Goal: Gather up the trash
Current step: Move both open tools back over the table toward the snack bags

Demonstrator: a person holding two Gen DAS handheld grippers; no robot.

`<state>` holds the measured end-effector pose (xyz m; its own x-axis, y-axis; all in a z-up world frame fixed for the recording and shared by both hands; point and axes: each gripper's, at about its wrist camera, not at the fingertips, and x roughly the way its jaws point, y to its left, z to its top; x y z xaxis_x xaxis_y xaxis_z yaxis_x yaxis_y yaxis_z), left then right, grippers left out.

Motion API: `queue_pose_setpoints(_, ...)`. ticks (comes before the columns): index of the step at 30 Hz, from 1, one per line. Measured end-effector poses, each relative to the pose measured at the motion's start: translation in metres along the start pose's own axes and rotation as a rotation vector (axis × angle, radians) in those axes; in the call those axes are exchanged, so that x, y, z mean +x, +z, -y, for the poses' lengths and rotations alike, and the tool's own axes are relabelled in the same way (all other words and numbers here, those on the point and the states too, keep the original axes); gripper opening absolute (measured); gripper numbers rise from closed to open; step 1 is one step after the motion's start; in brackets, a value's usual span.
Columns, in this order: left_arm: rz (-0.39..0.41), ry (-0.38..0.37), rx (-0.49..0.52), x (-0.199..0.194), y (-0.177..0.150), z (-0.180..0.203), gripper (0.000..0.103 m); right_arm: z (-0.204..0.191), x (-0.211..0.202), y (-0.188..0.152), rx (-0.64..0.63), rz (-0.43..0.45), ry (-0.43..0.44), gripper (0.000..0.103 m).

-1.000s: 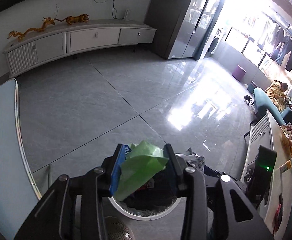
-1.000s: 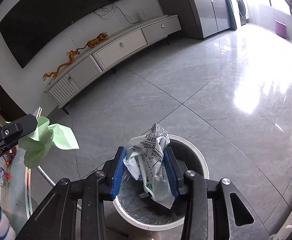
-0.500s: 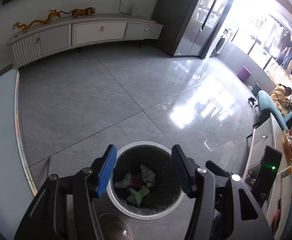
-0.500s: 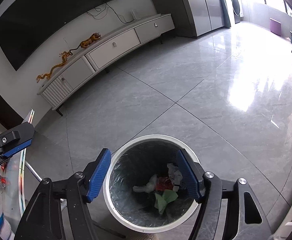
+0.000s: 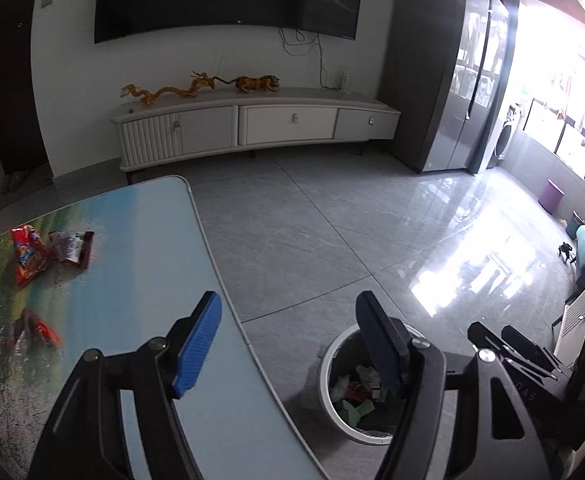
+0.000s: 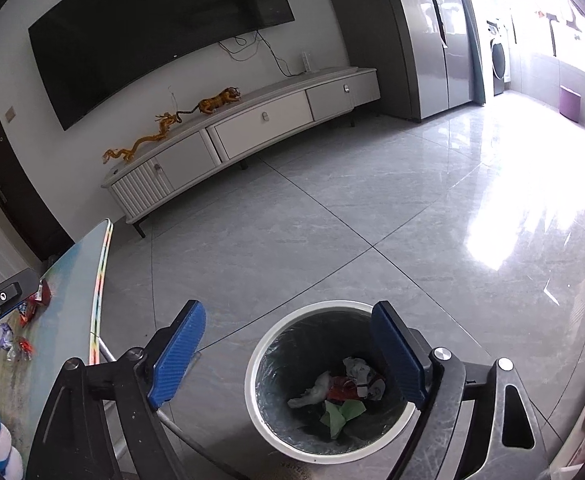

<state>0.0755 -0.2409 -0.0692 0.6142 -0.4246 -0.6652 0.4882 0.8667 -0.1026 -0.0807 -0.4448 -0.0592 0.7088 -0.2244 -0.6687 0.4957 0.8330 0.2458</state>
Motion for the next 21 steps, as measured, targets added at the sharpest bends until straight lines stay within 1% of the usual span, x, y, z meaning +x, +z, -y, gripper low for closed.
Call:
queue_pose_setpoints(10, 0.092, 0.034, -0.043, -0.06, -0.006, -0.047, 0.068, -0.052, -0.037, 0.008, -0.086, 0.071, 0.055, 0.084)
queue_pose_setpoints(15, 0.124, 0.034, -0.08, -0.08, -0.01, -0.07, 0.068, -0.083, -0.053, 0.009, -0.141, 0.096, 0.083, 0.084)
queue_pose_setpoints(21, 0.145, 0.042, -0.136, -0.099, -0.021, -0.106, 0.068, -0.122, -0.064, 0.006, -0.217, 0.107, 0.117, 0.084)
